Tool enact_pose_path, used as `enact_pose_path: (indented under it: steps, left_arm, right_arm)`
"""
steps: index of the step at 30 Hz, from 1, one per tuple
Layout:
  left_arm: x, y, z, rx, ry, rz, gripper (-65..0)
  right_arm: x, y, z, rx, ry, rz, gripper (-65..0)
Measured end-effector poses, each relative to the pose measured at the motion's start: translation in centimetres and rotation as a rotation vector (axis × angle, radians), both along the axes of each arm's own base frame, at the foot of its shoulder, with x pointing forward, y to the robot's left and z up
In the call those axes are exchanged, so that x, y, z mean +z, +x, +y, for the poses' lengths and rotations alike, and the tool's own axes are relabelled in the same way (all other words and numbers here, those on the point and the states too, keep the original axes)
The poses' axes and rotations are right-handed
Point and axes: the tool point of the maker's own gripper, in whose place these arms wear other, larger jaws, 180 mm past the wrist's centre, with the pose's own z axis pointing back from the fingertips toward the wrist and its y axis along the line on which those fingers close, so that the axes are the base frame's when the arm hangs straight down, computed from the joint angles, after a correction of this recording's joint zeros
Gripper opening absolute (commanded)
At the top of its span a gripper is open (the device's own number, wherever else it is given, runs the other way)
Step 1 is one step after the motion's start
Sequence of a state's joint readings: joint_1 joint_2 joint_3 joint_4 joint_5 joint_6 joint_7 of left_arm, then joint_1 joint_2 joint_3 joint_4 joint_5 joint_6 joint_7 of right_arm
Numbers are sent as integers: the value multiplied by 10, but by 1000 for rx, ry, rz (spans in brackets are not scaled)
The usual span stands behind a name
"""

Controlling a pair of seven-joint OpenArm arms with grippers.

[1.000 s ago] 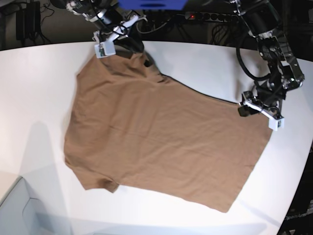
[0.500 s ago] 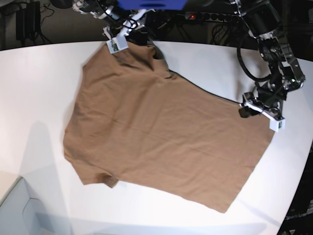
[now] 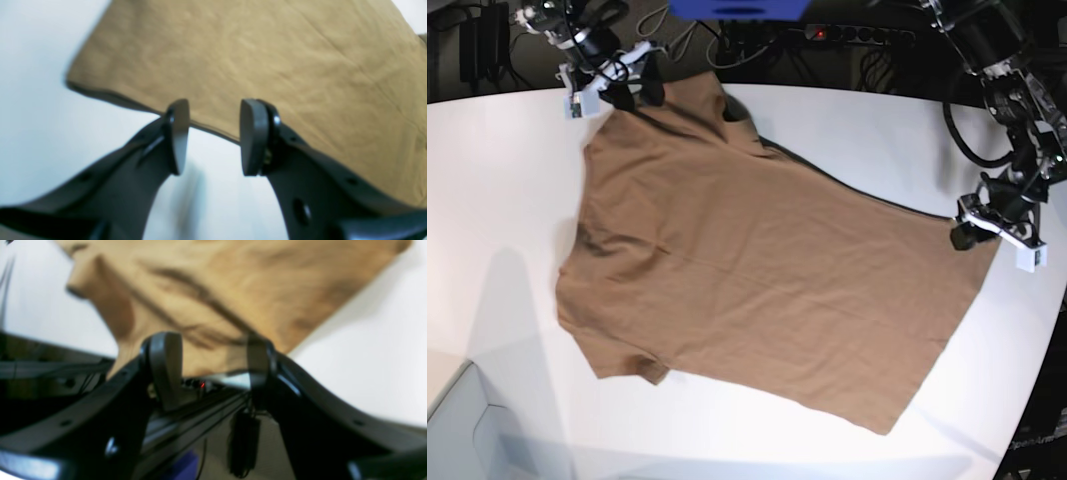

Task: Layout the t-shirt on the table in an organized manner, then fold the t-shirt properly
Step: 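Drag the shirt's shoulder corner with the right gripper away from the left gripper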

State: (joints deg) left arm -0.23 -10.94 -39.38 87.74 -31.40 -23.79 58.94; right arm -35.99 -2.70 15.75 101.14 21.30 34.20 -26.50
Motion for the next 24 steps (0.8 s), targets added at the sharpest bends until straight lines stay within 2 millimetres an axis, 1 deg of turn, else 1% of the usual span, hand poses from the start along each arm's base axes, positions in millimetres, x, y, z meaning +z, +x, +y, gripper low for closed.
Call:
enact_pose_path:
  steps: [2,5,9,10,13,15,17,18,20,22,24]
  left_arm:
    - [1,1,0,-1,0,-3,-400]
    - [4,2,3,-2,9,-7,-400]
    - [5,2,6,-2,18,-7,-401]
    - [5,2,6,-2,18,-7,-401]
    - [5,2,6,-2,18,-8,-401]
    - [0,2,8,7,10,1,-401]
    - [-15,0,12,19,19,51,-402]
    - [-20,0,15,27,25,63,-402]
    - [-21,4,18,40,26,48,-402]
    - [-21,5,19,43,31,47,-402]
    - [-24,4,19,44,26,55,-402]
  right_arm:
    - [3,8,-7,-16,-12,-20,-329]
    - [7,19,-7,-14,-12,-44,-329]
    - [17,44,-14,-28,-27,-106,-329]
    - [19,48,-18,-39,-31,-119,-328]
    - [19,50,-30,-60,-56,-118,-329]
    - [15,55,-29,-59,-50,-116,-331]
    - [14,63,-26,-57,-38,-123,-338]
    - [14,68,-25,-65,-21,-134,-357]
    - [7,69,-23,-67,-6,-120,-417]
    - [-6,65,-21,-72,7,-82,-497]
    - [-11,70,-24,-103,41,-92,-581]
